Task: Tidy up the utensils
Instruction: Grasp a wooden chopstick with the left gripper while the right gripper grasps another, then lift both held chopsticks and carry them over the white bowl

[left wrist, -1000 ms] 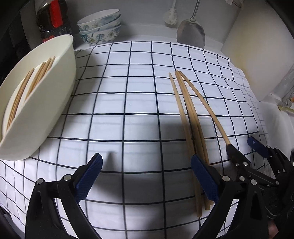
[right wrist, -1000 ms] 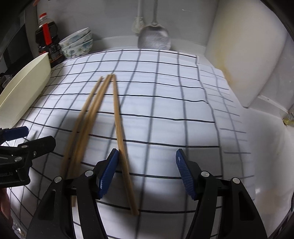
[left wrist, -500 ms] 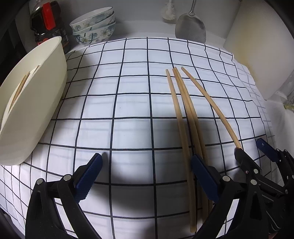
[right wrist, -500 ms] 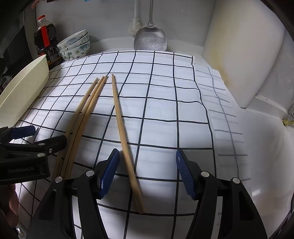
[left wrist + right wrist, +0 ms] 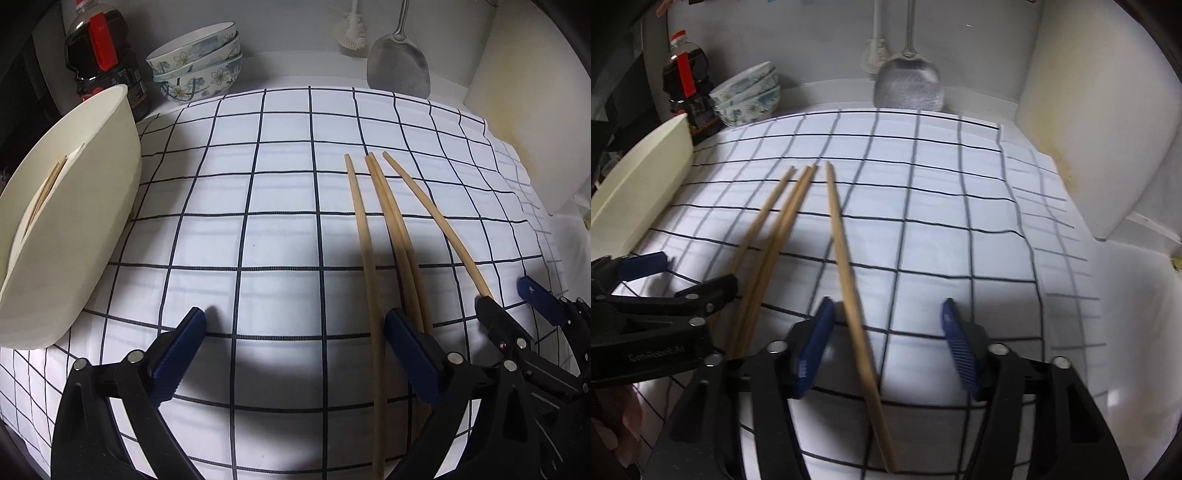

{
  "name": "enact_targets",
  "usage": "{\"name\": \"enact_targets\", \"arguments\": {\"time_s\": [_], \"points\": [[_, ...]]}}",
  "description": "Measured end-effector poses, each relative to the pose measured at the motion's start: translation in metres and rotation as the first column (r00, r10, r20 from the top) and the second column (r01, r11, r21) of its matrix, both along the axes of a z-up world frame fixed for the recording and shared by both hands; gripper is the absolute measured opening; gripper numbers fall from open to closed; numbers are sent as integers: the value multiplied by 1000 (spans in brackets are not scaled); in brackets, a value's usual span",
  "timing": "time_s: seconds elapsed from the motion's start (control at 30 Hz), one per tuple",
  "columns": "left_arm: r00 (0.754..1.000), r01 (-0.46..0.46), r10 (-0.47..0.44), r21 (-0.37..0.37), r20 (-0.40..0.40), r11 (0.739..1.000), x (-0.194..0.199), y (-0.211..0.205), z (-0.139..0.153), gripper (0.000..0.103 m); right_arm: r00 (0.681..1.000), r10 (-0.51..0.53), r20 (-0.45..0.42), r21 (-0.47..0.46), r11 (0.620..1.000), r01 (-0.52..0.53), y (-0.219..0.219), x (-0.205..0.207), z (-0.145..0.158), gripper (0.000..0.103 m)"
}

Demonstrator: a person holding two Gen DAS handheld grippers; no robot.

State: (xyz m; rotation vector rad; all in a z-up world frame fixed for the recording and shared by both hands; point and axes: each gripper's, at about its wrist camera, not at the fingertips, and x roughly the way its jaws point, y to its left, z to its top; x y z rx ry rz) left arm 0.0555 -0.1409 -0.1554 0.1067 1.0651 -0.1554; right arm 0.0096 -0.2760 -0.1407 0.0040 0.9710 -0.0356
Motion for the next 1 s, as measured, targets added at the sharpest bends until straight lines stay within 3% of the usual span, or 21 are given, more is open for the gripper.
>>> {"name": "enact_targets", "arguments": {"time_s": [0.03,0.2,0.23,0.3,0.37,0.67,1.0], "points": [[1000,11,-11,-2,8,1000,-1,-1,1,85,1000,9,3,-5,1000,-9,2,0,0,42],[997,71,-71,-9,19,997,-6,-7,8,39,998,65,4,-23,998,-64,16,2,1,12],[997,78,-78,-11,16,997,-6,-8,8,35,997,73,3,-32,997,-73,20,2,1,8],[997,83,-83,-12,10,996,-8,-9,10,17,997,76,-1,-46,996,-76,24,2,1,7],[996,89,-89,-16,2,996,-8,-9,10,8,997,71,-6,-36,997,-71,23,2,1,6],[990,120,-125,-80,-68,990,-14,0,17,7,999,-20,-36,131,991,25,8,-10,11,6],[982,184,-188,-102,-26,978,-23,19,62,7,996,-90,-11,183,979,90,17,-24,50,6]]}}
